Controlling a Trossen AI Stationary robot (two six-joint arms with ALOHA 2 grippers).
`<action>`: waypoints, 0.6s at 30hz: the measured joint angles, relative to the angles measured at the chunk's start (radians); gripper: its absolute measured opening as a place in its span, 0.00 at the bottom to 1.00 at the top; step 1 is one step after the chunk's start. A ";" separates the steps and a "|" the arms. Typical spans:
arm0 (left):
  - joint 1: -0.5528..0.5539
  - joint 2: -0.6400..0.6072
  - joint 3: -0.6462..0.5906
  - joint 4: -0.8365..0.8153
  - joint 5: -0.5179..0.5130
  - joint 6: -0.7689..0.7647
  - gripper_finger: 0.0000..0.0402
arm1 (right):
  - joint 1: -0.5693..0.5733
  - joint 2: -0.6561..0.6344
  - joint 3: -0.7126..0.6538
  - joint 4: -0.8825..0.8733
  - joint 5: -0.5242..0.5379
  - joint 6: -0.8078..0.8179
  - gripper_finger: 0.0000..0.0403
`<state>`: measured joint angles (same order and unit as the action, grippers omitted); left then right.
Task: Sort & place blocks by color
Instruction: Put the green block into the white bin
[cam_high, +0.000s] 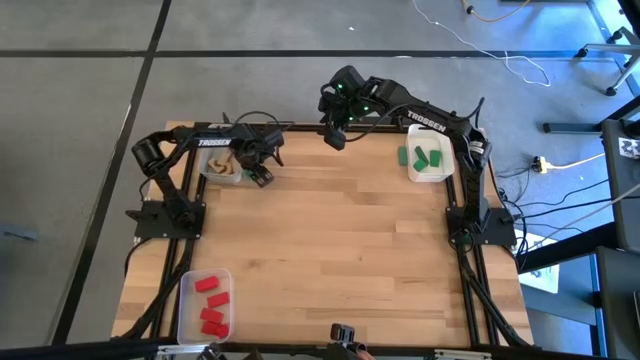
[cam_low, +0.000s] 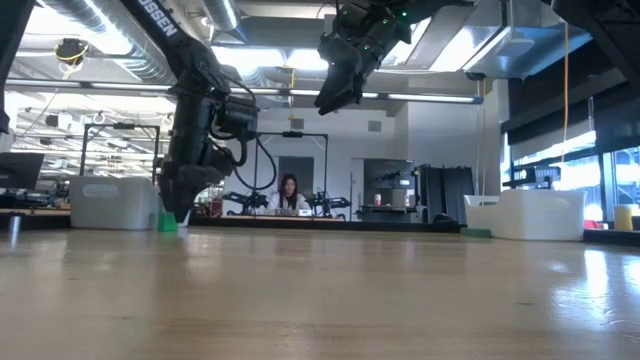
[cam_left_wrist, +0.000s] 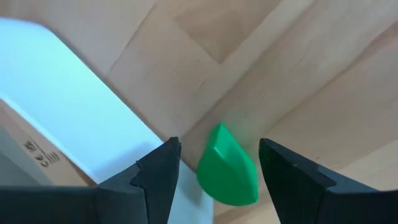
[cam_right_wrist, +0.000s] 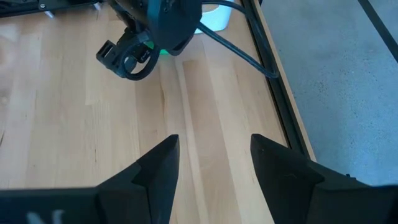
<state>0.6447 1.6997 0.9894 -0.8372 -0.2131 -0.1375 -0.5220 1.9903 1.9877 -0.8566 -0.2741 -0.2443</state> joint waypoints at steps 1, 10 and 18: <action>-0.003 0.000 0.000 -0.003 0.007 -0.019 0.53 | 0.000 0.000 0.000 0.000 0.000 0.000 0.49; -0.020 0.000 0.000 -0.009 0.031 -0.087 0.53 | 0.000 0.000 0.000 0.000 0.000 0.000 0.49; -0.020 0.000 -0.020 -0.005 0.068 -0.193 0.53 | 0.000 0.000 0.000 0.000 0.000 0.000 0.49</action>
<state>0.6250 1.6997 0.9691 -0.8425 -0.1455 -0.3309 -0.5220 1.9907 1.9877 -0.8566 -0.2741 -0.2443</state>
